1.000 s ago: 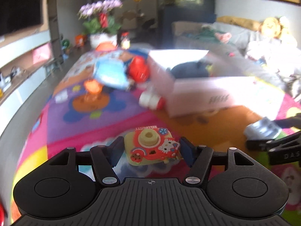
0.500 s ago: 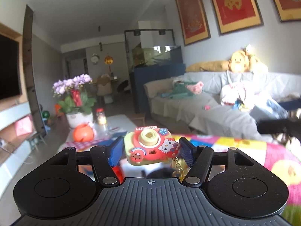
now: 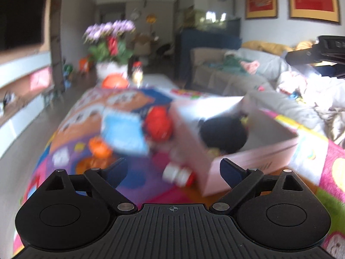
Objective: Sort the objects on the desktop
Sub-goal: 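Drop the white charger into the box with right while left drops Hello Kitty, then grasp the blue wet-wipes pack with the right gripper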
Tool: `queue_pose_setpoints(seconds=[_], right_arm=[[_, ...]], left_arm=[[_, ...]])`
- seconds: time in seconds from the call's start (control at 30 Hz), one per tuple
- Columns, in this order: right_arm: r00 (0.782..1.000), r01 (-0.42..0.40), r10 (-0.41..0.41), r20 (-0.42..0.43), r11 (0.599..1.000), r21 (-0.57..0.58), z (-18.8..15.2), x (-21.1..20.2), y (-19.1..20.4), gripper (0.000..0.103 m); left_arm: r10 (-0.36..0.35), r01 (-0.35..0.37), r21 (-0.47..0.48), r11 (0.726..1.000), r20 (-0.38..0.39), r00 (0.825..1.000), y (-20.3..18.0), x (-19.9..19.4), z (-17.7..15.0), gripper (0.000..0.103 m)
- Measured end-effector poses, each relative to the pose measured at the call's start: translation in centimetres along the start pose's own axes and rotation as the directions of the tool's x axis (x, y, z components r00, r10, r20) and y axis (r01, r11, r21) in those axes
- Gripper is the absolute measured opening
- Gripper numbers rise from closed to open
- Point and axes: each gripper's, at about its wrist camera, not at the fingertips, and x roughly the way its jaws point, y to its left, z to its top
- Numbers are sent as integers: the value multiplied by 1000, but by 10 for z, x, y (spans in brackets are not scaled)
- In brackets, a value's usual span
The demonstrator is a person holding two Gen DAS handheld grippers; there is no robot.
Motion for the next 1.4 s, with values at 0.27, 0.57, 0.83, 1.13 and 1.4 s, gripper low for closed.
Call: queue_pose_setpoints(seconds=[0.27,0.57,0.83,1.13,1.4], right_arm=[[996,12,-15,-89,999,-43,-37,19,20,95],[990,-11,-4,-138,995,-102,-45,15,35,96],[963,-198,154,-222,961,-191,-15,68,115,99],[904,-216,201,-378,976,1,-7,204,184,92],[850,-266,200,-487,961,-70,-25,209,200,47]], left_arm=[[-8,10,28,1000,-74,997,15,9,-33,97],[-20,22,46,999,-42,999,5,16,-32,97],[161,-159,-75,984,20,987,45,-10,-36,102],[143,-140,-136,981,16,990,64,-15,-47,102],[127,-123,-161,979,15,992,67,-15,-49,103]])
